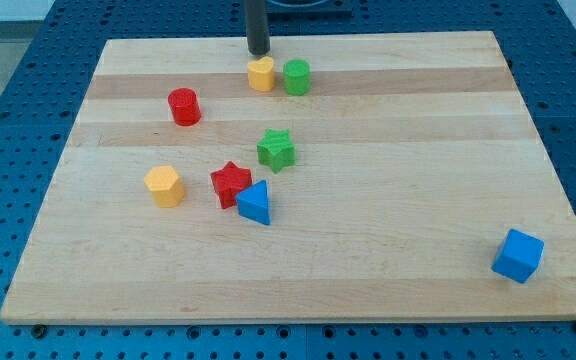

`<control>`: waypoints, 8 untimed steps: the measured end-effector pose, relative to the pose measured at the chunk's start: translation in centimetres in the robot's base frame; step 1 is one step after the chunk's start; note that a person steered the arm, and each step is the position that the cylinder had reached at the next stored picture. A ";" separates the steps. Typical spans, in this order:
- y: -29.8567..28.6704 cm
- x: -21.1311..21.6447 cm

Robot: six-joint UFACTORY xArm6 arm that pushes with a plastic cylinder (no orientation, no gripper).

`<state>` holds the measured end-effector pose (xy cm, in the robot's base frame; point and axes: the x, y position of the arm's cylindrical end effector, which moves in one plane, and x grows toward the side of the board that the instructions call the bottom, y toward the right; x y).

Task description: Adjust yellow and red blocks diagonally opposite to each other

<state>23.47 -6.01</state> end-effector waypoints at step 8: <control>-17.4 12.3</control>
